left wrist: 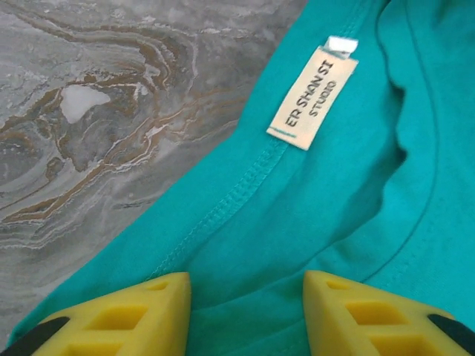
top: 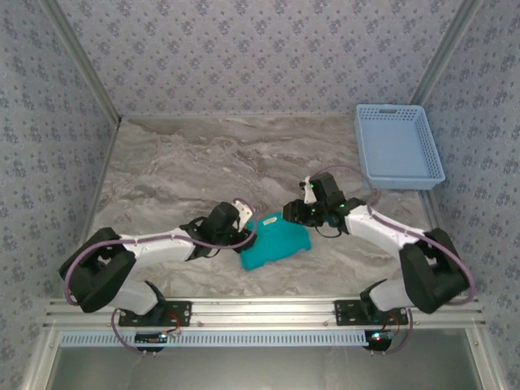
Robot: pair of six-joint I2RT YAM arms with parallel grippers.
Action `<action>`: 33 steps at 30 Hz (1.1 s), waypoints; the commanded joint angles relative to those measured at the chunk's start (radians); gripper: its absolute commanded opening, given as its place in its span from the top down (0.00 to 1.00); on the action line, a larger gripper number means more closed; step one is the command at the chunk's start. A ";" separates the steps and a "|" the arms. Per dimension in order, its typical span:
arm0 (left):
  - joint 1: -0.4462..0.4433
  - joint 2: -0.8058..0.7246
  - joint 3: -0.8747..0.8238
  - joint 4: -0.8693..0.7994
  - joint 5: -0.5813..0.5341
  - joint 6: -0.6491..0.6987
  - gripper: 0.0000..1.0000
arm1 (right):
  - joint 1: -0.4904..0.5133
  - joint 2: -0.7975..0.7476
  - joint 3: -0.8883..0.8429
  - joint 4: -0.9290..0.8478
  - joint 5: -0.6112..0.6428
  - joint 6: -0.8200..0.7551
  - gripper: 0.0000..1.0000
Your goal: Fold the inside-out t-shirt
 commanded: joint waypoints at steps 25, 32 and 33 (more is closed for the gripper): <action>0.117 -0.236 0.268 -0.409 0.020 0.106 0.41 | -0.054 -0.245 0.096 -0.103 0.295 -0.235 0.11; 0.337 -0.410 0.227 -0.386 -0.383 0.139 0.00 | -0.110 -0.387 -0.005 -0.029 0.812 -0.327 0.00; 0.379 -0.425 0.197 -0.365 -0.407 0.144 0.00 | -0.132 -0.374 -0.018 -0.016 0.818 -0.357 0.00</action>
